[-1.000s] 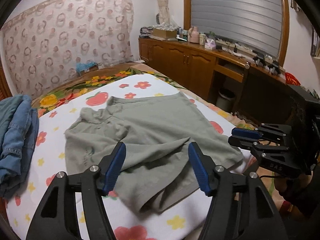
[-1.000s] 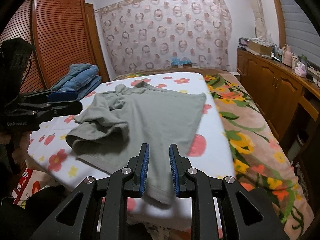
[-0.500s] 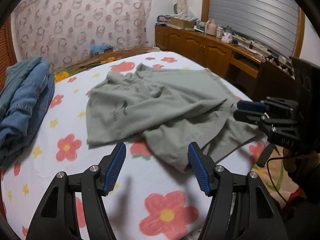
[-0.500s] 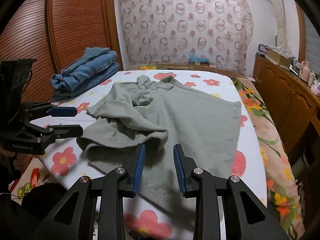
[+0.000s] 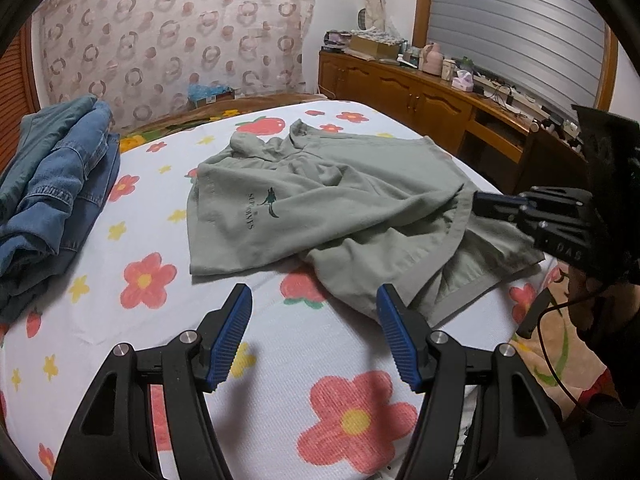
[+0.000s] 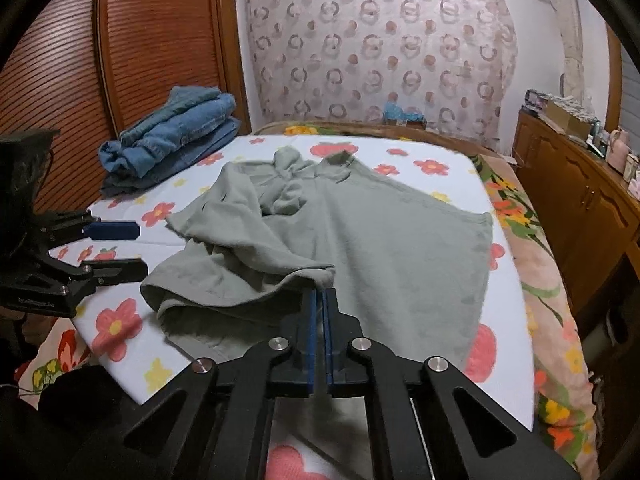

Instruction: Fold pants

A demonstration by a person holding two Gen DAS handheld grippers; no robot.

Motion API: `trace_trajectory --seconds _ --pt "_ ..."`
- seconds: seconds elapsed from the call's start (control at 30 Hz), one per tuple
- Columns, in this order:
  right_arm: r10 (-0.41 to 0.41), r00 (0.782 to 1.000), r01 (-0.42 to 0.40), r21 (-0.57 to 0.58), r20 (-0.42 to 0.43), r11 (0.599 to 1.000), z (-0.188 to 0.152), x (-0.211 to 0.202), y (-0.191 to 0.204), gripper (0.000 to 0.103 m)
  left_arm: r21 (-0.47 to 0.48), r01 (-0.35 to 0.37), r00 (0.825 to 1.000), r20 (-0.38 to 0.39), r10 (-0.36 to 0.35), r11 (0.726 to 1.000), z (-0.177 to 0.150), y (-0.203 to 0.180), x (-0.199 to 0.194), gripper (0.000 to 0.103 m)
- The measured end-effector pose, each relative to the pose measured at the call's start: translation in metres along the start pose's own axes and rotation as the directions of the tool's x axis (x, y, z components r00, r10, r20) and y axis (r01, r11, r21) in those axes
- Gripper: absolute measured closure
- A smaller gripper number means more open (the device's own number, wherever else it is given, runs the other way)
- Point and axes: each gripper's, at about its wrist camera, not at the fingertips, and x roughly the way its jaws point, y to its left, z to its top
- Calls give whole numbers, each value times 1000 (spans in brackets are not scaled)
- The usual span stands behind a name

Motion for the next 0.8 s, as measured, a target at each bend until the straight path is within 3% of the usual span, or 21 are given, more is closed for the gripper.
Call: trace_trajectory --seconds 0.4,0.6,0.8 --pt "-92 992 87 62 86 994 -21 -47 -12 102 12 6 1000 11 -7 1000 4 -4 -1 37" --pt "-150 987 142 115 57 983 -40 -65 -23 102 12 10 1000 9 -10 1000 6 -5 1 37" --pt "-132 991 132 134 -10 982 -53 -65 -22 102 9 9 1000 4 -9 1000 6 -6 4 37"
